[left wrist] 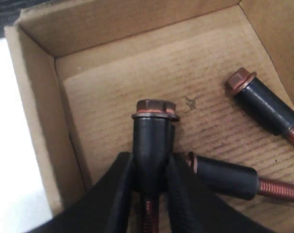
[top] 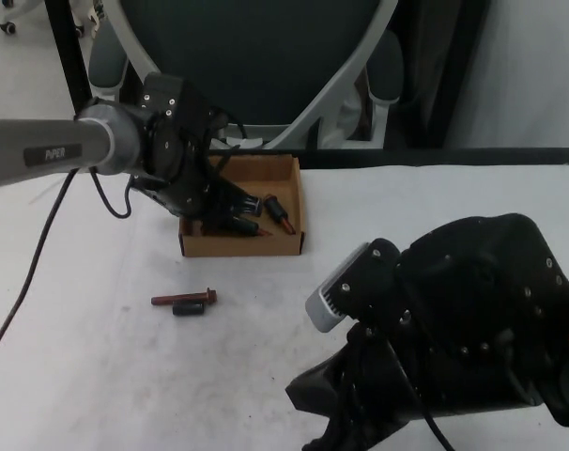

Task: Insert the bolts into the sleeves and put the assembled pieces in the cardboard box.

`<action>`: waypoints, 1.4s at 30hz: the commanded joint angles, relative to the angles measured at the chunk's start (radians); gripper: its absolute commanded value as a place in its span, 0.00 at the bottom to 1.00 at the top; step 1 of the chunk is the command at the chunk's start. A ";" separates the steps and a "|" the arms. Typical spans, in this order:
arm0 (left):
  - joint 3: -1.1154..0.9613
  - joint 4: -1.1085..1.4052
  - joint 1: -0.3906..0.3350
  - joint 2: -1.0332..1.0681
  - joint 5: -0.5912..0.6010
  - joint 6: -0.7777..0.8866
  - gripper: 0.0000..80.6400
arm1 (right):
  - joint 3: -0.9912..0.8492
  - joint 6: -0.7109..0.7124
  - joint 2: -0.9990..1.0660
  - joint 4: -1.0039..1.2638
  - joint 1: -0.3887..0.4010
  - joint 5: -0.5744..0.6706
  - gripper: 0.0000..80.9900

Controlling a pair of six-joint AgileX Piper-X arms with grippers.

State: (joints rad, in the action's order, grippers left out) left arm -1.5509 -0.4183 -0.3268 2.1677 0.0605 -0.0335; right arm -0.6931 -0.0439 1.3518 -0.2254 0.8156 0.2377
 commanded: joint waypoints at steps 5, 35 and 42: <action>-0.007 -0.011 0.018 0.010 -0.006 -0.024 0.46 | -0.035 0.044 0.059 -0.003 -0.006 0.015 0.15; 0.489 0.207 0.014 -0.556 0.286 -0.004 0.56 | -0.387 0.222 0.363 -0.260 -0.006 -0.086 0.49; 0.868 0.554 0.010 -0.851 0.286 0.147 0.56 | -0.430 0.232 0.364 -0.281 -0.006 -0.114 0.49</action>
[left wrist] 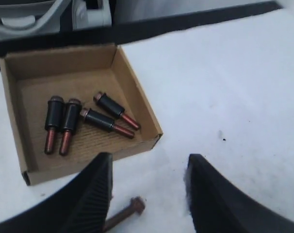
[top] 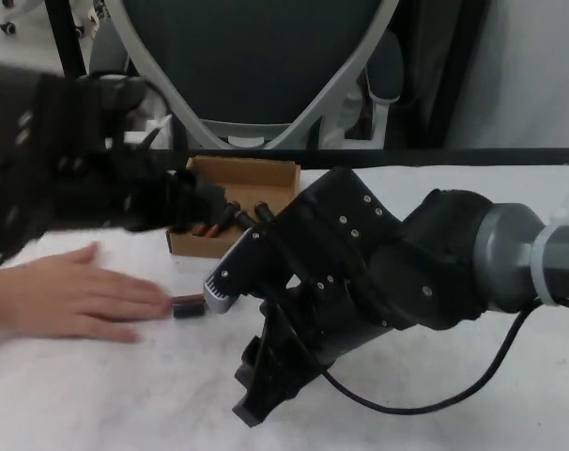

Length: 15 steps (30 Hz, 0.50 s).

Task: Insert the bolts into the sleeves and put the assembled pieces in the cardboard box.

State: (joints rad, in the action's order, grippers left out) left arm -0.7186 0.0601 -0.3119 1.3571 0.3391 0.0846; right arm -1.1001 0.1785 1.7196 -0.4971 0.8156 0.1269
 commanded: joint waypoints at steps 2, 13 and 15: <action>0.140 0.156 -0.014 -0.136 -0.002 0.028 0.56 | -0.037 0.009 -0.004 -0.021 -0.006 -0.003 0.49; 0.555 0.329 -0.109 -0.534 -0.113 0.006 0.56 | -0.058 0.012 -0.004 -0.045 -0.006 -0.115 0.49; 0.592 0.332 -0.110 -0.565 -0.106 -0.018 0.56 | -0.058 0.016 -0.002 -0.043 -0.008 -0.127 0.49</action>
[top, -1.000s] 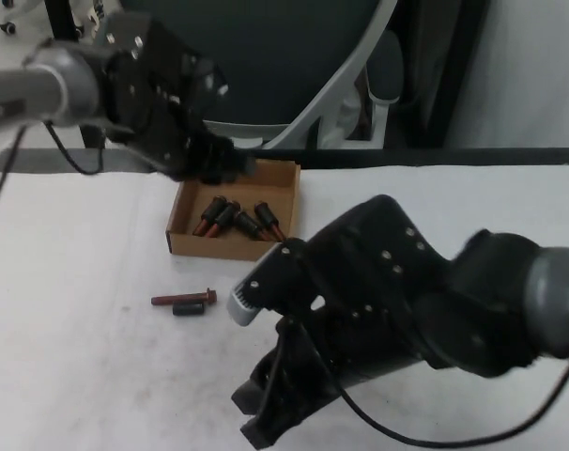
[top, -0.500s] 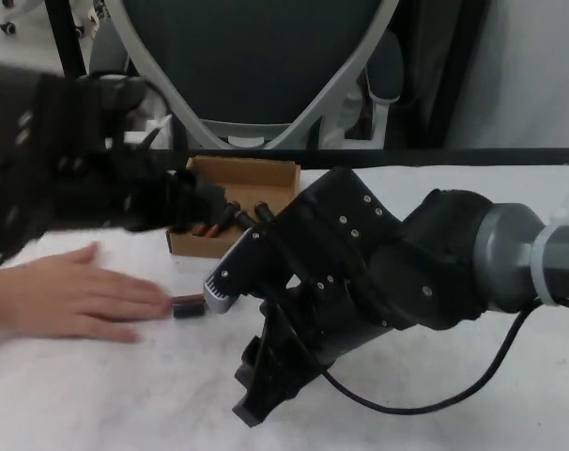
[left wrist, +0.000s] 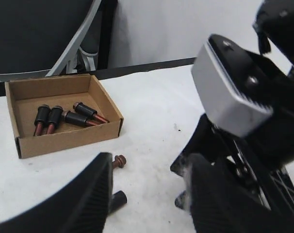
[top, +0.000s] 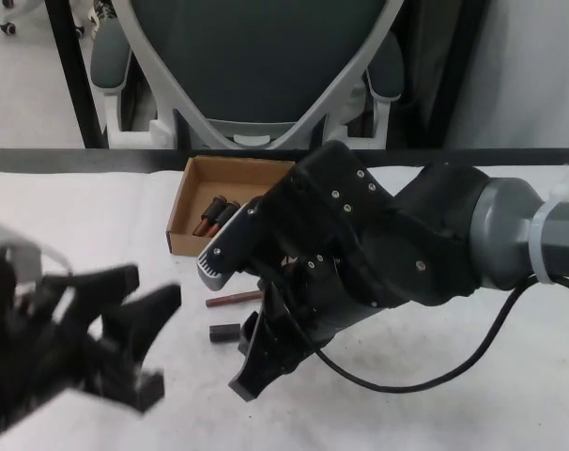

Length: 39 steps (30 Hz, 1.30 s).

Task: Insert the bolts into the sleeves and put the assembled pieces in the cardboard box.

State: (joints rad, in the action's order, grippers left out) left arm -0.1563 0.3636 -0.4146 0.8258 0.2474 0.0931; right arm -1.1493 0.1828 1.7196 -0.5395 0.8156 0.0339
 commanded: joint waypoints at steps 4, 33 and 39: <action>0.049 -0.007 -0.007 -0.039 0.013 -0.057 0.56 | -0.030 0.010 0.015 -0.004 -0.021 -0.034 0.49; 0.049 -0.022 -0.007 -0.037 0.025 -0.047 0.56 | -0.451 -0.418 0.379 -0.141 -0.133 0.108 0.49; 0.049 -0.015 -0.007 -0.037 0.025 -0.044 0.56 | -0.470 -0.426 0.387 -0.055 -0.135 0.102 0.49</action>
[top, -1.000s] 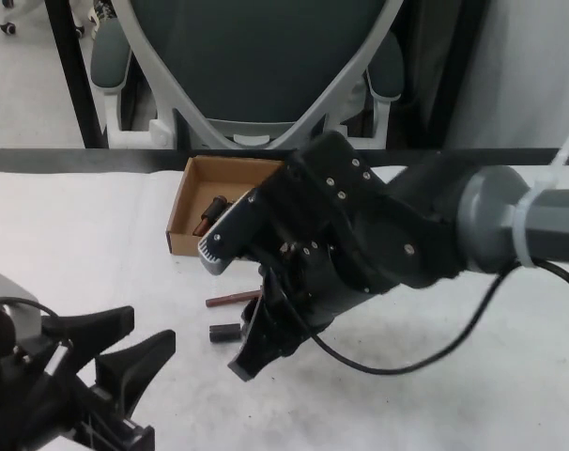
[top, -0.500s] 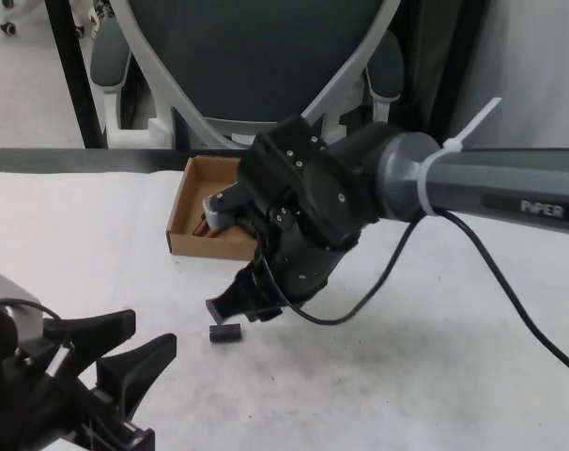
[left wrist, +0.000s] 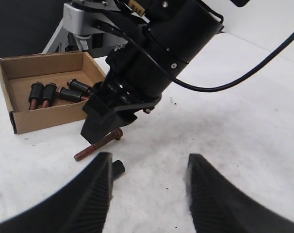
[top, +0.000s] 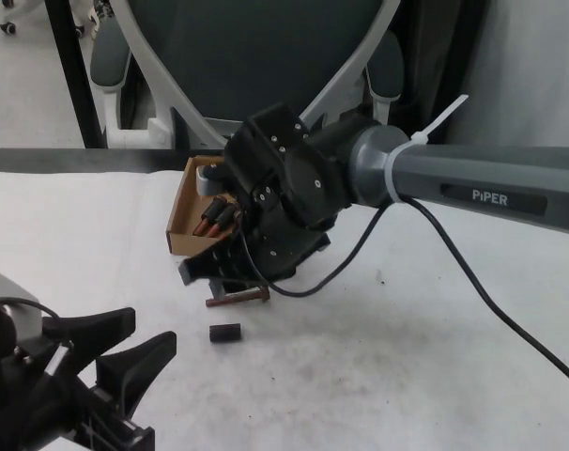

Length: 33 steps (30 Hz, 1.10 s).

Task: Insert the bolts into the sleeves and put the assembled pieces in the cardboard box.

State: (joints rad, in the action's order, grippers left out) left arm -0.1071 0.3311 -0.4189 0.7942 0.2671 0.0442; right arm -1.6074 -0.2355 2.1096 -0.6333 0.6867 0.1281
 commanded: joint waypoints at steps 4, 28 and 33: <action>0.000 0.018 -0.003 -0.006 0.005 0.009 0.56 | -0.015 -0.008 0.006 0.073 -0.006 -0.018 0.47; 0.000 0.033 -0.003 -0.006 0.005 0.008 0.56 | -0.019 0.091 0.122 -0.120 0.008 0.051 0.01; 0.000 0.033 -0.003 -0.006 0.005 0.008 0.56 | -0.019 0.153 0.122 -0.181 0.046 0.051 0.01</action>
State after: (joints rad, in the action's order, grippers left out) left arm -0.1071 0.3448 -0.4189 0.7942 0.2671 0.0442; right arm -1.6398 -0.1340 2.2101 -0.6848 0.6948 0.1582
